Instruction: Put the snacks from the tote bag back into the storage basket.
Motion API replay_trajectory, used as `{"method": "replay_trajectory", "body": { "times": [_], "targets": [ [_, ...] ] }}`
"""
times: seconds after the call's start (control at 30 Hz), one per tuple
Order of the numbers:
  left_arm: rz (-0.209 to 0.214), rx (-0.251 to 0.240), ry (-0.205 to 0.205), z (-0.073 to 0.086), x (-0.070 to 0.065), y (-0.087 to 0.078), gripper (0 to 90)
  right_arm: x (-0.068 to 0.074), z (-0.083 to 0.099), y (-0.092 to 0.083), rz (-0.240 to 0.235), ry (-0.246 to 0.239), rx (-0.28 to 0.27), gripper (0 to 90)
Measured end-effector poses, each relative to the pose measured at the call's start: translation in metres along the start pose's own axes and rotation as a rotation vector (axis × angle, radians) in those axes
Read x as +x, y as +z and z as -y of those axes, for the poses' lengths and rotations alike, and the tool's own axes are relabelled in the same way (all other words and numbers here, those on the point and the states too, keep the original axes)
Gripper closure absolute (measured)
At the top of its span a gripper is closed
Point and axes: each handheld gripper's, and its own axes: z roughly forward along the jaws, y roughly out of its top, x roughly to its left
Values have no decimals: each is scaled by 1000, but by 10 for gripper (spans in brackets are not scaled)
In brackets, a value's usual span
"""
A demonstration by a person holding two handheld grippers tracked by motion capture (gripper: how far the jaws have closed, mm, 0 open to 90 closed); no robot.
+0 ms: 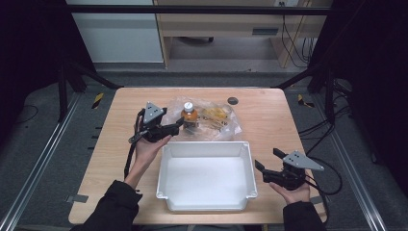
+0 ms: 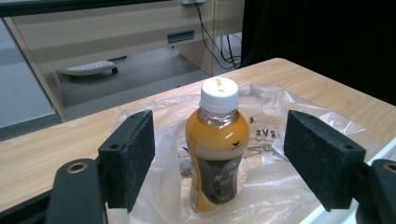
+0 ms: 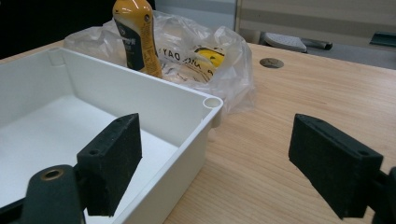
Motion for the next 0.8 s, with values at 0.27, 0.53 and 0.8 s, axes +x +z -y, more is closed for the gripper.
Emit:
{"method": "replay_trajectory", "body": {
  "times": [0.27, 0.53, 0.8],
  "targets": [
    [-9, -9, 4, -1, 0, 7, 267, 0, 0, 0, 0, 1, 0, 176],
    [-12, -6, 5, -5, 0, 16, 283, 1, 0, 0, -2, 4, 2, 180],
    [-15, -10, 10, -8, -5, 27, 292, 1, 0, 0, -2, 4, 2, 181]
  ]
}}
